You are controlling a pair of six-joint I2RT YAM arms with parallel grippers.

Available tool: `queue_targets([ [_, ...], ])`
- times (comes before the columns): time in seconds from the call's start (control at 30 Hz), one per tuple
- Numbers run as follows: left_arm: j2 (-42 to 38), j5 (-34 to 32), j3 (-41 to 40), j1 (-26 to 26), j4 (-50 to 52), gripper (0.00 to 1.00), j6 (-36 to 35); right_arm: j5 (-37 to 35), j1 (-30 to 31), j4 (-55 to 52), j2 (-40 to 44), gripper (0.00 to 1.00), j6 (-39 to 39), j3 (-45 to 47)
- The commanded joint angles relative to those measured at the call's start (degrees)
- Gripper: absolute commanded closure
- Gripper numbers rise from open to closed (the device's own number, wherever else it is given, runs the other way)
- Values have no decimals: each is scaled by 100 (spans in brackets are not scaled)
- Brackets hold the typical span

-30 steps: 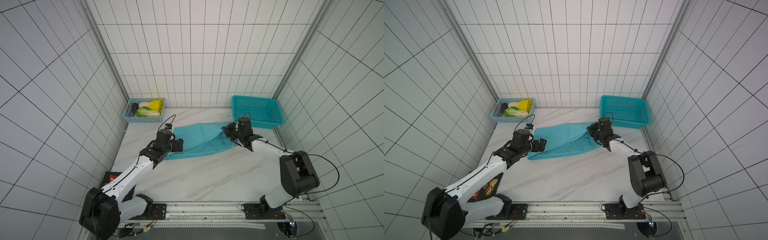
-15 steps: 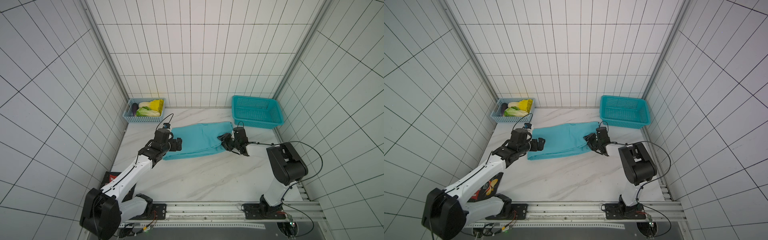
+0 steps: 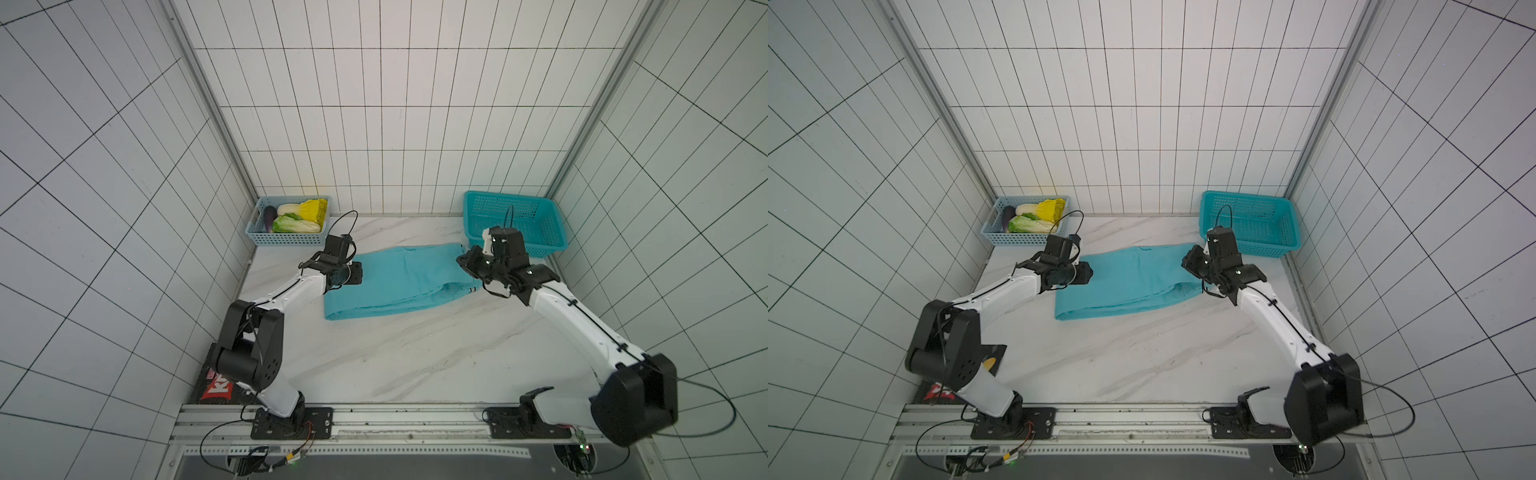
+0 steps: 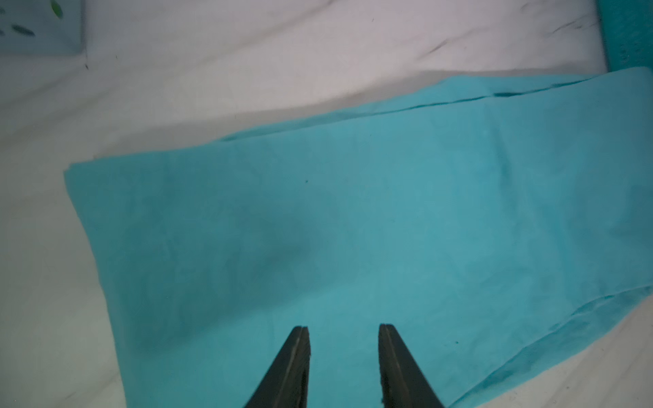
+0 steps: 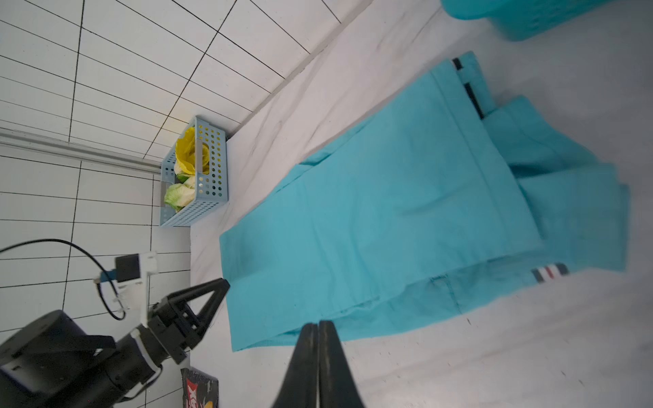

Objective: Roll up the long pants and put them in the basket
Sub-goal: Adjust the long pant at the center of the board.

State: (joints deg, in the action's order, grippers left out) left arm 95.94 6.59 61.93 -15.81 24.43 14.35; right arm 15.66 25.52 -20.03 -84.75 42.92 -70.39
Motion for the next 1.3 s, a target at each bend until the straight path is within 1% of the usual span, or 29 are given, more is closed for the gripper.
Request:
queue_targets([
  [0.0,311,-57,144,282,328,67,51,22,330,-894,-1371,100,-1546,-1024],
  [0.03,442,-55,197,351,481,71,82,-283,451,-1323,-1844,100,-1691,-1520],
  [0.07,534,-4,214,383,592,72,109,-362,482,-1790,-2227,100,-1734,-1980],
  [0.1,617,-1,198,386,673,72,152,-410,498,-2138,-2716,100,-1641,-2384],
  [0.13,686,-8,159,378,758,73,234,-505,516,-2373,-3004,100,-1513,-2525],
  [0.17,716,23,82,377,778,74,324,-670,568,-2374,-3145,100,-1405,-2511],
  [0.27,746,410,-317,294,596,76,602,-1497,774,-2290,-3378,100,-1168,-2314],
  [0.33,828,624,-443,125,645,81,667,-1636,817,-2106,-3539,100,-1148,-2224],
  [0.43,647,658,-859,-238,622,82,838,-1576,817,-2163,-4016,100,-1348,-2525],
  [0.53,136,1263,-1732,-295,101,83,1257,-1382,814,-2166,-4482,100,-1745,-2824],
  [0.57,-71,1436,-1975,-346,31,83,1354,-1184,812,-2144,-4620,100,-1970,-2938],
  [0.6,-288,1477,-2149,-448,28,84,1409,-992,822,-2077,-4743,100,-2189,-3044],
  [0.67,-833,1509,-2468,-843,45,84,1626,-563,855,-2013,-5024,100,-2762,-3404],
  [0.73,-1282,1588,-2617,-1271,0,84,1948,-375,893,-2286,-5292,100,-3167,-3929],
  [0.83,-1847,1568,-2535,-1898,-32,84,2363,39,894,-2453,-5511,100,-3545,-4499],
  [0.9,-2143,1540,-2369,-2022,94,84,2430,248,884,-2504,-5514,100,-3701,-4687],
  [1.0,-2643,1281,-1853,-1840,656,81,2085,284,842,-2581,-5096,100,-3763,-4516],
  [1.07,-2928,1344,-1405,-1403,870,79,1706,221,847,-2552,-4474,100,-3599,-4147],
  [1.13,-3046,1262,-1144,-953,612,76,1398,193,836,-2354,-3797,100,-3303,-3629],
  [1.17,-2991,1235,-1096,-744,299,73,1231,156,839,-2148,-3417,99,-3072,-3262],
  [1.2,-2834,1338,-1027,-589,38,72,1125,102,821,-1895,-3126,97,-2812,-2913],
  [1.27,-2126,1581,-664,-448,-231,73,818,-72,718,-1472,-2686,98,-2134,-2210],
])
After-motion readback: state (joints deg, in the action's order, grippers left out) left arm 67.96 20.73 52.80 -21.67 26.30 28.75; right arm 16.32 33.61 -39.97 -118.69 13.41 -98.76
